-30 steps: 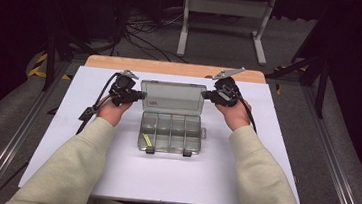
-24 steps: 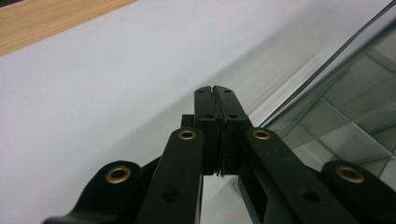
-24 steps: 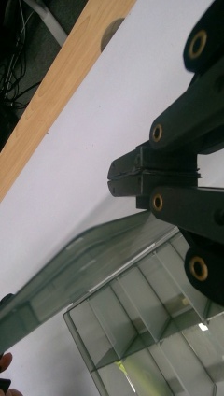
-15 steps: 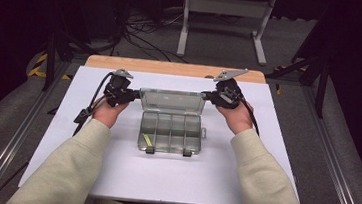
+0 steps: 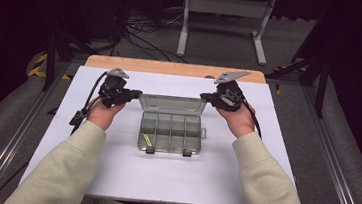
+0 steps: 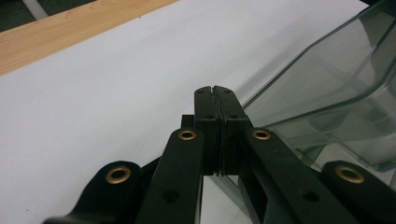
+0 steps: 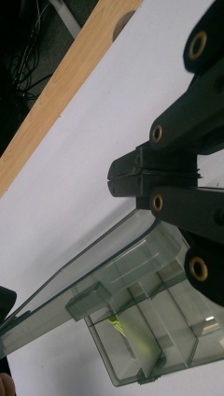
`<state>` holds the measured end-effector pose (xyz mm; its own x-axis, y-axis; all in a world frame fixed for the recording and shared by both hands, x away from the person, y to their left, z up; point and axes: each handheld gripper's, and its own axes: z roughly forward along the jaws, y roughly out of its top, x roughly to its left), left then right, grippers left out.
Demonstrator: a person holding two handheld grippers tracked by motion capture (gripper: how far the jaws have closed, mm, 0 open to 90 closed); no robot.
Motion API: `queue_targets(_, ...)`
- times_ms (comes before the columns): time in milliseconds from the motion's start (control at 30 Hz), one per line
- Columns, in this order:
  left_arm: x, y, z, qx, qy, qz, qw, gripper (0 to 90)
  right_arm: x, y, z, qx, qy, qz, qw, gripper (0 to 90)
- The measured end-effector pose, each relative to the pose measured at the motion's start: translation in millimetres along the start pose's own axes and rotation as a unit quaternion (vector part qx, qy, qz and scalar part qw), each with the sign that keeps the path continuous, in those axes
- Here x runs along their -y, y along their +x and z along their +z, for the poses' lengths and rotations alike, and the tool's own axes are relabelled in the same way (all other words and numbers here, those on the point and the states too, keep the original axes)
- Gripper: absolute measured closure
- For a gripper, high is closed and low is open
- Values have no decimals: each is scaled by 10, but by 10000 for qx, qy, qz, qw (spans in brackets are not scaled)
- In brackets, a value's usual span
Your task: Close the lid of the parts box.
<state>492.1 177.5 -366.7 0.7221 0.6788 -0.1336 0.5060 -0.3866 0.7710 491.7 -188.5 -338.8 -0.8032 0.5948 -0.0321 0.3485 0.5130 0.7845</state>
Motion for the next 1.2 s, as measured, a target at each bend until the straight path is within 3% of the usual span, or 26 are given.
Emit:
queue_targets(500, 33, -166, -114, 69, 191, 321, 9993, 891, 63, 156, -112, -207, 92, -115, 9997, 900)
queue_targets(633, 61, -223, -149, 70, 329, 509, 9981, 891, 91, 203, -148, -232, 154, -140, 9995, 900)
queue_targets(1100, 114, -349, -190, 307, 694, 752, 9943, 894, 156, 337, -165, -441, 495, -207, 9976, 900)
queue_targets(1200, 135, -357, -186, 442, 799, 742, 9931, 895, 171, 352, -156, -503, 605, -187, 9967, 900)
